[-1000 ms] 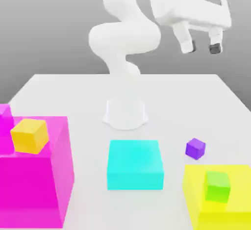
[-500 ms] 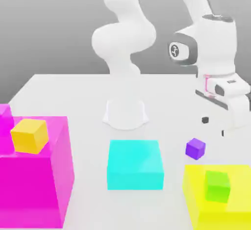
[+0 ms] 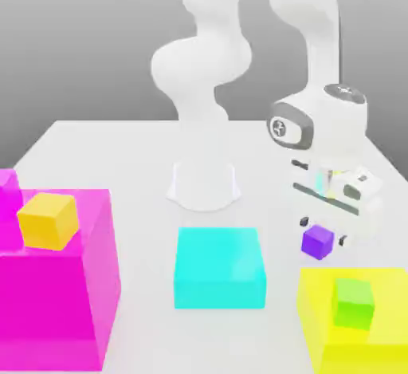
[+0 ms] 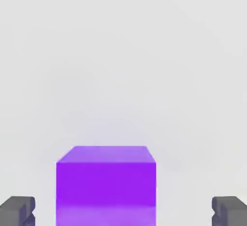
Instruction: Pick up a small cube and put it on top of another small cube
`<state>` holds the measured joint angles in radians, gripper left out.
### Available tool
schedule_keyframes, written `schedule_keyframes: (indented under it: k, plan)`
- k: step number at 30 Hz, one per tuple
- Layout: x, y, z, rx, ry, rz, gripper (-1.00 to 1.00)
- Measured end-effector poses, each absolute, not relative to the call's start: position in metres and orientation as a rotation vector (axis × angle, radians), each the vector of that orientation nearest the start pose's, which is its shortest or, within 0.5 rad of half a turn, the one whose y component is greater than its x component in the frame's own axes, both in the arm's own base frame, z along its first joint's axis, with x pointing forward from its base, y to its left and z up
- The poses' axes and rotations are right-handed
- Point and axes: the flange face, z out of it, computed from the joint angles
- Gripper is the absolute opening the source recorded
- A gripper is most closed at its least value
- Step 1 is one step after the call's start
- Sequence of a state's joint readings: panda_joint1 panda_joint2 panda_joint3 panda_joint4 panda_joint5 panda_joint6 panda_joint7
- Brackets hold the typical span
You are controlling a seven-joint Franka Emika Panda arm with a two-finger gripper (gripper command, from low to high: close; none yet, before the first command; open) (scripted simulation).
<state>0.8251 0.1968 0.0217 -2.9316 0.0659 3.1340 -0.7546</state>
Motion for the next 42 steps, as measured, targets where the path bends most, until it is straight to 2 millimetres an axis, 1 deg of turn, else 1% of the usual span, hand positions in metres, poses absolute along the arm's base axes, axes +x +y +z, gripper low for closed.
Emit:
schedule_keyframes:
  k: [2, 3, 10, 17, 24, 25, 26, 28, 30, 31, 34, 36, 38, 40, 42]
  plan:
    - [0.213, 0.234, 0.127, -2.261, -2.178, -0.004, 0.0]
    - [0.212, 0.233, 0.124, -2.262, -2.178, -0.002, -1.0]
    - [0.211, 0.233, 0.124, -2.262, -2.178, 0.001, -1.0]
    - [0.216, 0.237, 0.154, -2.254, -2.178, -0.007, -1.0]
    - [0.212, 0.234, 0.185, -2.261, -2.178, 0.001, -1.0]
    - [0.219, 0.231, 0.19, -2.289, -2.15, 0.001, -1.0]
    - [0.234, 0.228, 0.197, -2.338, -2.099, 0.0, -1.0]
    - [0.271, 0.219, 0.213, -2.449, -1.972, -0.004, -1.0]
    - [0.311, 0.203, 0.232, -2.565, -1.823, -0.008, -1.0]
    - [0.331, 0.192, 0.243, -2.621, -1.743, -0.009, -1.0]
    - [0.387, 0.145, 0.278, -2.779, -1.485, -0.012, -1.0]
    - [0.419, 0.105, 0.303, -2.871, -1.3, -0.012, -1.0]
    - [0.444, 0.058, 0.329, -2.951, -1.107, -0.012, -1.0]
    - [0.461, 0.01, 0.355, -3.014, -0.919, -0.01, -1.0]
    - [0.469, -0.039, 0.38, -3.062, -0.737, -0.008, -1.0]
